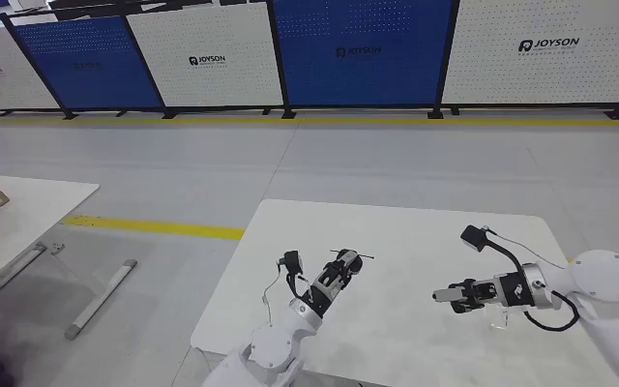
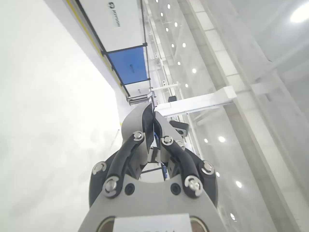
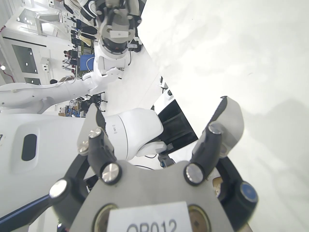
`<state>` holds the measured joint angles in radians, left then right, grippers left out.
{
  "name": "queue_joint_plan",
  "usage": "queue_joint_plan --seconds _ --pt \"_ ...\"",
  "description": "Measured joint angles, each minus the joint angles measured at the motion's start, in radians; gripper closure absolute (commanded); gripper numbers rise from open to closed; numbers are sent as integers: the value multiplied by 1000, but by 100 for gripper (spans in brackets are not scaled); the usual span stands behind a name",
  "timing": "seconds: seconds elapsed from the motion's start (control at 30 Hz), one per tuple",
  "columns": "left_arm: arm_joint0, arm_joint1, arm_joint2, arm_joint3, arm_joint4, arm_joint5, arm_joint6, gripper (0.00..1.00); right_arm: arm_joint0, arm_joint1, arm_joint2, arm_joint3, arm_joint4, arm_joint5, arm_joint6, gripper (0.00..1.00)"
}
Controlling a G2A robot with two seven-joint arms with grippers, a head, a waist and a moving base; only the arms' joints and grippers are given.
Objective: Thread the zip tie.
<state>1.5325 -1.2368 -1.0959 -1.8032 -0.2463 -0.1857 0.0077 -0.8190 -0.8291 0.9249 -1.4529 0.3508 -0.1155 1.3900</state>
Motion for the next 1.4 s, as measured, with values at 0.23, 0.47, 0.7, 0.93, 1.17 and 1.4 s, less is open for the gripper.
queue_joint_plan --seconds 0.23,0.47,0.7,0.93,1.17,1.4 --pt "128 18 -74 -267 5 -94 -64 100 0 0 0 0 0 0 0 0" --pt "202 26 -100 -340 63 -99 -75 100 0 0 0 0 0 0 0 0" --pt "142 19 -59 -209 49 -8 -86 100 0 0 0 0 0 0 0 0" --pt "83 13 -13 -77 94 50 -104 100 0 0 0 0 0 0 0 0" --pt "52 6 15 27 91 81 -92 100 0 0 0 0 0 0 0 0" --pt "33 0 14 47 44 36 -70 100 0 0 0 0 0 0 0 0"
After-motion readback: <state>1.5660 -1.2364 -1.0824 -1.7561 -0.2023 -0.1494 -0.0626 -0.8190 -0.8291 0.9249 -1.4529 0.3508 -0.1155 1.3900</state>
